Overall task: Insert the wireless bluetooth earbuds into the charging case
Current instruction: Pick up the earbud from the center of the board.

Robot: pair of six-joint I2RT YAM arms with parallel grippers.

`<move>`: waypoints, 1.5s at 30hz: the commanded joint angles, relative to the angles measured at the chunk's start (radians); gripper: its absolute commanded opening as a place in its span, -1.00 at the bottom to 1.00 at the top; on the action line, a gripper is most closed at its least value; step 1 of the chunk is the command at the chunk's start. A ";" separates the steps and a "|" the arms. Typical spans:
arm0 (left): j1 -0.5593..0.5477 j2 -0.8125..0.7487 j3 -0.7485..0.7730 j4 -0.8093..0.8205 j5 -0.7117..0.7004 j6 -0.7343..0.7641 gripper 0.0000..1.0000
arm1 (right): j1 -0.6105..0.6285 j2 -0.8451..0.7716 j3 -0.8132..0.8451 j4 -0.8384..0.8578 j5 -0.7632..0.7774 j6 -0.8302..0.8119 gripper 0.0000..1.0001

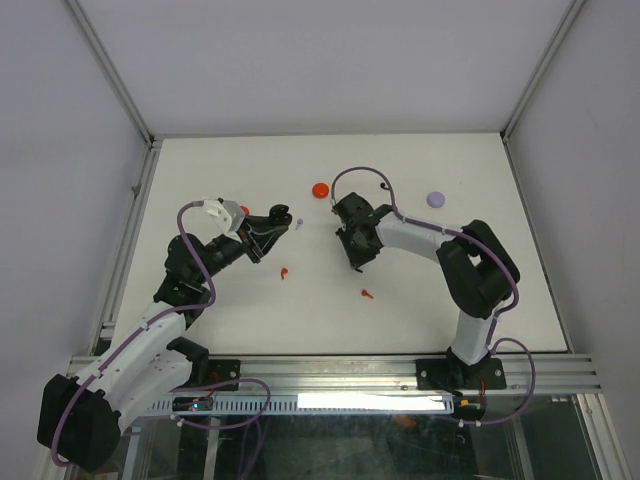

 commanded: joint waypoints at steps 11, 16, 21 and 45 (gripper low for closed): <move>0.017 -0.023 0.027 0.054 0.013 0.017 -0.98 | 0.048 0.075 0.135 -0.179 0.095 -0.129 -0.35; 0.021 -0.025 0.029 0.048 0.008 0.017 -0.98 | 0.055 0.112 0.183 -0.232 0.099 -0.168 -0.36; 0.022 -0.025 0.031 0.048 0.010 0.017 -0.98 | 0.077 0.142 0.211 -0.271 0.108 -0.212 -0.38; 0.029 -0.011 0.031 0.048 0.021 0.010 -0.98 | 0.113 0.254 0.272 -0.337 0.116 -0.274 -0.47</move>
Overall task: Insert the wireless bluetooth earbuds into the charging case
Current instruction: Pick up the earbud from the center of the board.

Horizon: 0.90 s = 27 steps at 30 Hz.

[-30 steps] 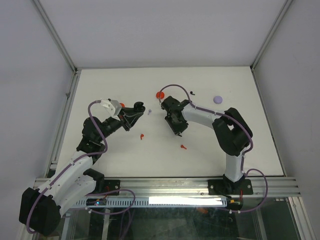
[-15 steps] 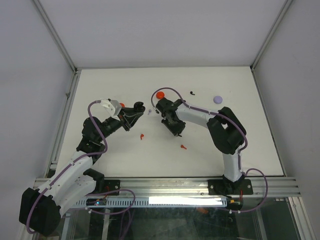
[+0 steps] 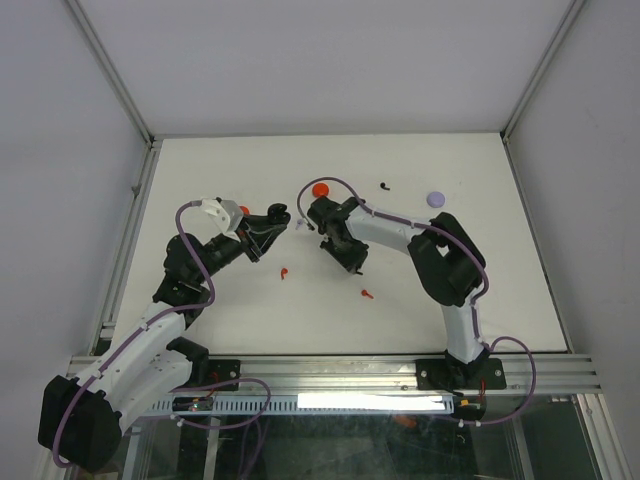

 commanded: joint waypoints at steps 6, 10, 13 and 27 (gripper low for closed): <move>0.017 -0.012 0.031 0.050 0.019 0.012 -0.98 | 0.006 0.055 0.006 -0.017 0.001 -0.015 -0.59; 0.018 -0.015 0.029 0.051 0.018 0.014 -0.98 | 0.007 0.002 0.001 0.003 -0.031 -0.009 -0.63; 0.019 -0.015 0.027 0.053 0.018 0.013 -0.98 | 0.007 -0.037 0.003 0.009 -0.033 -0.002 -0.63; 0.019 -0.039 0.006 0.093 0.025 0.009 -0.97 | 0.003 -0.331 0.015 0.110 -0.047 0.081 -0.65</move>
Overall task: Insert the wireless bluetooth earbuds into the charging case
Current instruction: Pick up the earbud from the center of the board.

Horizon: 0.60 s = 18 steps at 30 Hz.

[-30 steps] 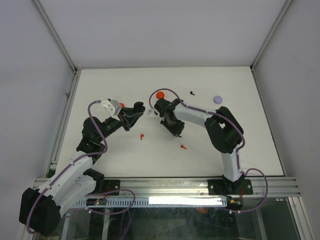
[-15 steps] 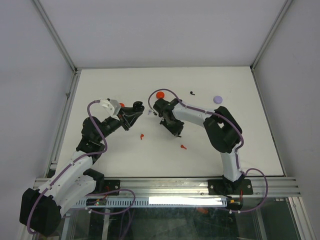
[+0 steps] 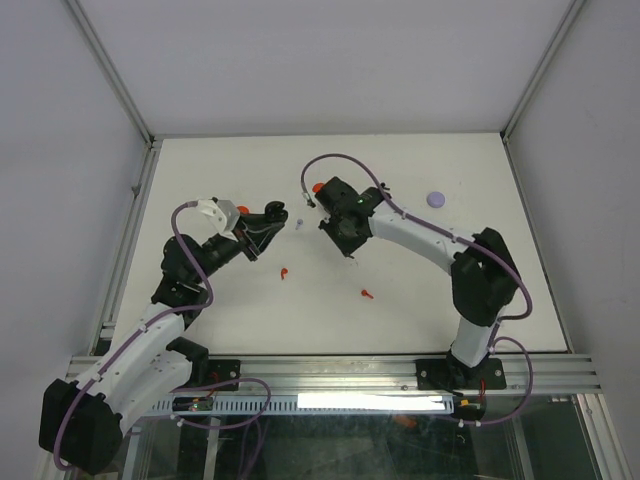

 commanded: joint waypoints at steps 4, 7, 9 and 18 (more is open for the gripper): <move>0.007 -0.031 -0.001 0.103 0.036 0.008 -0.97 | 0.003 -0.250 -0.009 0.165 0.002 0.069 -0.65; 0.007 -0.031 -0.008 0.116 0.040 0.004 -0.97 | 0.005 -0.346 -0.036 0.230 -0.007 0.082 -0.65; 0.007 -0.028 -0.013 0.128 0.045 0.001 -0.96 | 0.010 -0.401 -0.048 0.273 -0.025 0.088 -0.65; 0.008 -0.035 -0.039 0.198 0.086 -0.002 -0.94 | 0.043 -0.571 -0.114 0.512 -0.176 0.127 -0.65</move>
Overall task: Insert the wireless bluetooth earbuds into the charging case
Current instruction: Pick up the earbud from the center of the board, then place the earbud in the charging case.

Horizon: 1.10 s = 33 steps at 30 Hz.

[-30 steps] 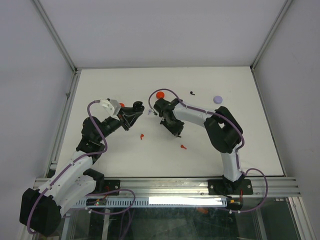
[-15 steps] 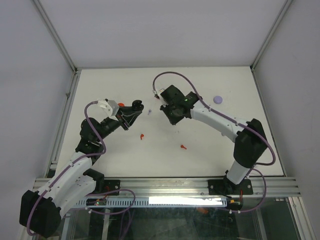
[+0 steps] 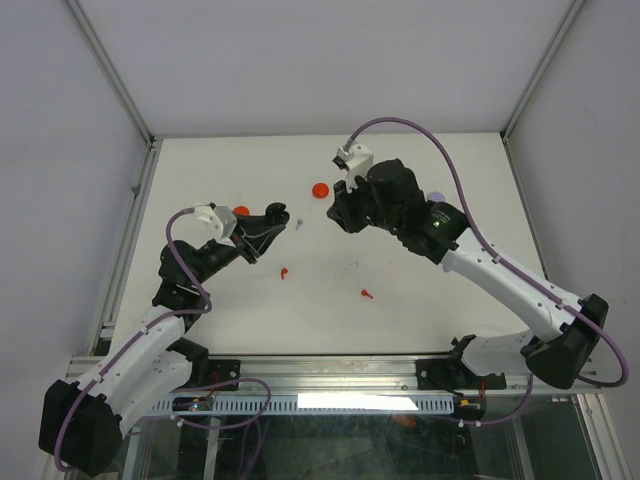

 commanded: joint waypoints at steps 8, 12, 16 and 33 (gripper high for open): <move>0.009 -0.029 -0.024 0.140 0.070 0.005 -0.93 | 0.057 -0.120 -0.095 0.431 -0.242 0.098 -0.65; 0.009 -0.024 -0.024 0.156 0.106 0.000 -0.93 | 0.078 -0.126 -0.132 0.539 -0.265 0.128 -0.66; 0.009 -0.020 -0.024 0.168 0.133 -0.001 -0.92 | 0.098 -0.127 -0.161 0.639 -0.287 0.156 -0.66; 0.009 -0.014 -0.026 0.184 0.154 -0.011 -0.92 | 0.126 -0.060 -0.177 0.738 -0.307 0.250 -0.67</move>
